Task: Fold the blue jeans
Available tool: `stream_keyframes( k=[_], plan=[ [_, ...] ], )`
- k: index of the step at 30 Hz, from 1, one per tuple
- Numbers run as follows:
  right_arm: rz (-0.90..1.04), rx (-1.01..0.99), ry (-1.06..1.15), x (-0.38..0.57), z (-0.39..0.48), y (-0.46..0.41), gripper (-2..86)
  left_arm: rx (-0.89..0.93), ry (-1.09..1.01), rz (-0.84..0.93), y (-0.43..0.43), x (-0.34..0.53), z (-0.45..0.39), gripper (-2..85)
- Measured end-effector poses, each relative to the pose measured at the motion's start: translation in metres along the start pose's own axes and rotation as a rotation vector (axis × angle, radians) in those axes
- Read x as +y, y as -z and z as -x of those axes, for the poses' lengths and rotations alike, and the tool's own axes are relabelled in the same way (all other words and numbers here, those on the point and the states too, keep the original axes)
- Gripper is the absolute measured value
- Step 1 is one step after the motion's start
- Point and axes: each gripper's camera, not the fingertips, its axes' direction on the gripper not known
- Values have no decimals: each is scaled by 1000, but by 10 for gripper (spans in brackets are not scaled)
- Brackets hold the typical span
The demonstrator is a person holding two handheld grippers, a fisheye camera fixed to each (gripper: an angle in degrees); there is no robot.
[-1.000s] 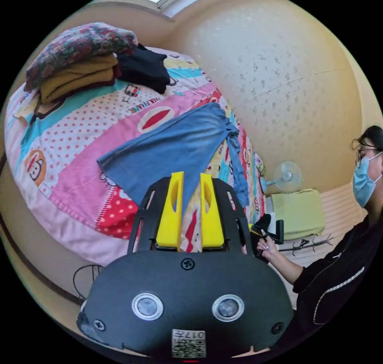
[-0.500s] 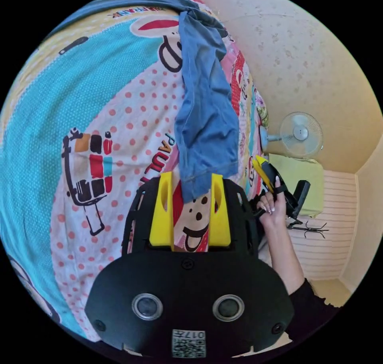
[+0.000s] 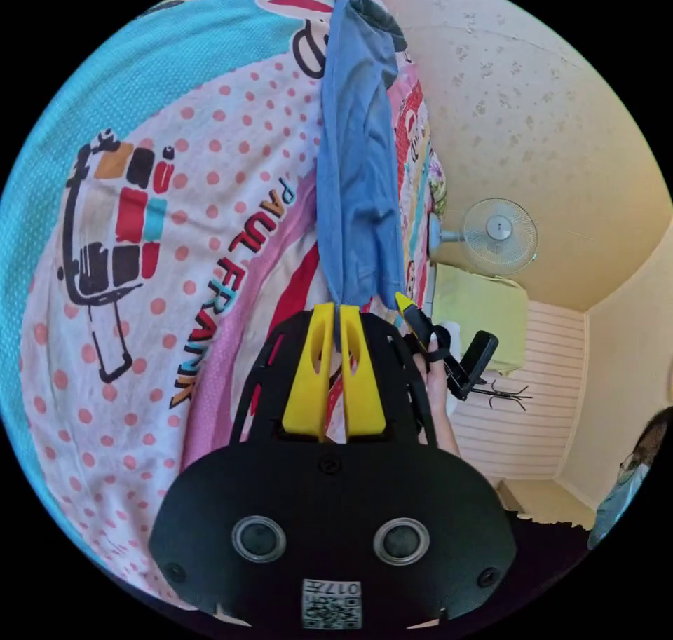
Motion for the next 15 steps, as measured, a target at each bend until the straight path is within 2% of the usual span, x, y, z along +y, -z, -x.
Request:
stream_keyframes(
  k=[2, 5, 7, 11, 15],
  plan=[
    [-30, 72, 1, 14, 28, 26, 29, 66, -37, 22, 25, 2, -12, -4],
    [-43, 113, 5, 42, 66, 68, 27, 52, -76, 129, 81, 15, -38, -6],
    [-30, 78, -8, 63, 81, 89, 27, 49, -148, 185, 131, 35, -60, -7],
    [40, -21, -8, 117, 108, 111, 25, 35, -203, 263, 180, 78, -78, -7],
    [96, -66, -67, 155, 120, 92, 25, -128, -218, 269, 181, 132, -56, -7]
  ],
)
